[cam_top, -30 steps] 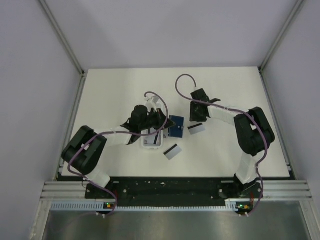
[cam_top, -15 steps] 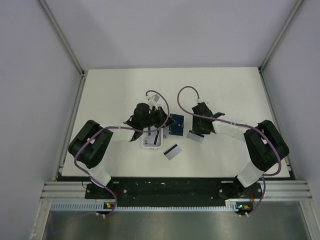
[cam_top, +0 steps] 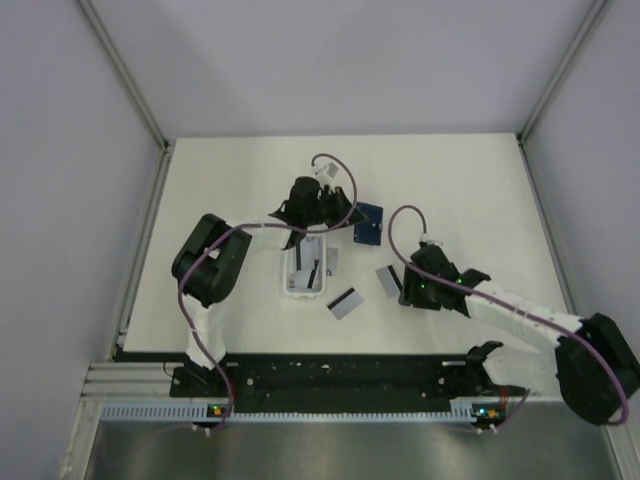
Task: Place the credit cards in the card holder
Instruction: Place the card holder at the center of the board, then move the credit card to the corner of the board.
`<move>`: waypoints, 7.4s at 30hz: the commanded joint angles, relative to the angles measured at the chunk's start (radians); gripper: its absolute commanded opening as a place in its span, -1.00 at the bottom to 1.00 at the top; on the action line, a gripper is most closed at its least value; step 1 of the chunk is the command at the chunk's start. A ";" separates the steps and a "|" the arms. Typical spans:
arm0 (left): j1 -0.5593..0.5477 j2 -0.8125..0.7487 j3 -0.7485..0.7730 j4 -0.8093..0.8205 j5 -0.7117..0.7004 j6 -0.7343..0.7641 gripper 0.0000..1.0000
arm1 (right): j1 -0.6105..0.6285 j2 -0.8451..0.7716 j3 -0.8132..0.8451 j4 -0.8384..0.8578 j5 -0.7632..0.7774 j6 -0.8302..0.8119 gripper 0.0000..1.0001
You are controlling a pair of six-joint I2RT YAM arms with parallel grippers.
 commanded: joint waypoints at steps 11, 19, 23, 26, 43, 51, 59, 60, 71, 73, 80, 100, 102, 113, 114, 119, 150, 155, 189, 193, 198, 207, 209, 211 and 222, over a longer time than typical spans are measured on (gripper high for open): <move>-0.003 0.044 0.016 -0.078 0.054 0.063 0.68 | 0.010 -0.213 0.046 -0.107 0.020 0.020 0.06; -0.009 -0.185 -0.211 -0.035 0.043 0.060 0.96 | -0.009 -0.080 0.077 0.018 0.049 -0.082 0.05; -0.017 -0.311 -0.292 -0.040 0.040 0.060 0.96 | -0.024 -0.002 0.129 0.054 0.040 -0.140 0.05; -0.028 -0.383 -0.334 -0.047 0.046 0.073 0.96 | -0.030 0.054 0.161 0.078 0.016 -0.171 0.05; -0.135 -0.460 -0.477 -0.150 -0.121 0.155 0.36 | -0.030 0.055 0.124 0.138 -0.041 -0.178 0.05; -0.137 -0.434 -0.432 -0.319 -0.227 0.230 0.50 | -0.030 0.031 0.117 0.118 -0.024 -0.171 0.04; -0.137 -0.490 -0.452 -0.480 -0.354 0.198 0.32 | -0.030 0.008 0.117 0.103 -0.008 -0.160 0.04; -0.137 -0.518 -0.473 -0.482 -0.365 0.192 0.31 | -0.030 0.009 0.117 0.098 -0.002 -0.160 0.05; -0.137 -0.847 -0.616 -0.464 -0.351 0.192 0.21 | -0.027 0.037 0.124 0.126 -0.075 -0.206 0.01; -0.138 -0.881 -0.645 -0.398 -0.315 0.192 -0.29 | -0.014 0.040 0.133 0.137 -0.115 -0.238 0.00; -0.141 -0.869 -0.653 -0.376 -0.272 0.215 -0.83 | 0.103 0.136 0.207 0.117 -0.162 -0.241 -0.02; -0.199 -0.687 -0.716 -0.198 -0.273 0.113 -0.92 | 0.175 0.360 0.238 0.249 -0.202 -0.217 -0.04; -0.204 -0.661 -0.716 -0.179 -0.282 0.107 -0.92 | 0.187 0.383 0.244 0.253 -0.202 -0.218 -0.04; -0.206 -0.549 -0.664 -0.109 -0.339 0.103 -0.96 | 0.230 0.433 0.244 0.276 -0.212 -0.191 -0.06; -0.206 -0.529 -0.653 -0.103 -0.331 0.104 -0.98 | 0.230 0.433 0.239 0.282 -0.216 -0.188 -0.06; -0.227 -0.455 -0.629 -0.075 -0.308 0.098 -1.00 | 0.234 0.425 0.209 0.310 -0.241 -0.169 -0.09; -0.451 -0.611 -0.839 -0.074 -0.459 -0.078 -1.00 | 0.310 0.222 -0.002 0.365 -0.293 -0.022 -0.13; -0.486 -0.610 -0.831 -0.077 -0.454 -0.091 -1.00 | 0.319 0.225 -0.023 0.411 -0.317 -0.005 -0.13; -0.658 -0.645 -0.882 -0.104 -0.567 -0.224 -1.00 | 0.479 -0.347 -0.176 0.072 -0.061 0.410 -0.04; -0.710 -0.633 -0.874 -0.118 -0.601 -0.259 -1.00 | 0.571 -0.379 -0.216 0.080 -0.015 0.515 -0.04; -0.738 -0.618 -0.871 -0.117 -0.627 -0.293 -1.00 | 0.612 -0.364 -0.271 0.155 0.003 0.576 -0.03; -0.739 -0.709 -0.880 -0.198 -0.669 -0.296 -1.00 | 0.614 -0.296 -0.333 0.290 -0.005 0.592 -0.03; -0.739 -0.768 -0.876 -0.260 -0.712 -0.295 -1.00 | 0.612 -0.301 -0.339 0.288 0.009 0.596 -0.03; -0.739 -0.835 -0.853 -0.328 -0.759 -0.275 -0.93 | 0.614 -0.310 -0.345 0.295 0.018 0.602 -0.03; -0.628 -0.777 -0.698 -0.261 -0.793 0.013 -0.80 | 0.612 -0.331 -0.403 0.357 0.054 0.650 -0.02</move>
